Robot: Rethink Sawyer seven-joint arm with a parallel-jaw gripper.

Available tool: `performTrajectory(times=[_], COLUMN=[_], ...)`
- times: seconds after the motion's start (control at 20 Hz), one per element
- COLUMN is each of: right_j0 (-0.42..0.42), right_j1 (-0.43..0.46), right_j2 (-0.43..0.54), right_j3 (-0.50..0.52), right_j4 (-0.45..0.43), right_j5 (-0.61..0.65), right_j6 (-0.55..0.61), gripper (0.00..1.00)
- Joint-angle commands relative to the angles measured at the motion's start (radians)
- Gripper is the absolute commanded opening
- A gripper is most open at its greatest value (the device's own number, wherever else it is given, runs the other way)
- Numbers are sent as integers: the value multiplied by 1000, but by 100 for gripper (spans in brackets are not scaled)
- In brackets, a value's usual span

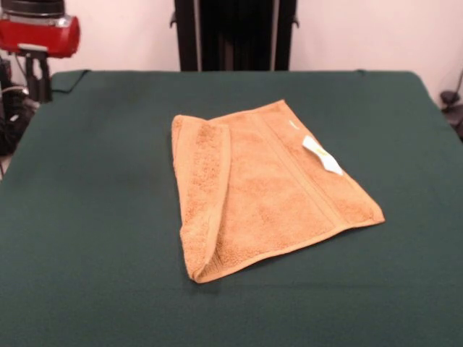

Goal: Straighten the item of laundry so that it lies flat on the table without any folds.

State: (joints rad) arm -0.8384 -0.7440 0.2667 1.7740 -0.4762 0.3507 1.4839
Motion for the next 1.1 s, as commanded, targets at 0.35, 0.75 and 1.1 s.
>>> performTrajectory(times=[0.35,0.75,1.1], right_j0=[263,359,406], right_j1=[52,101,144], right_j2=[-141,-174,-175], right_j3=[281,339,365], right_j4=[169,307,373], right_j5=[-257,-398,-488], right_j6=[385,432,481], gripper=[0,0,0])
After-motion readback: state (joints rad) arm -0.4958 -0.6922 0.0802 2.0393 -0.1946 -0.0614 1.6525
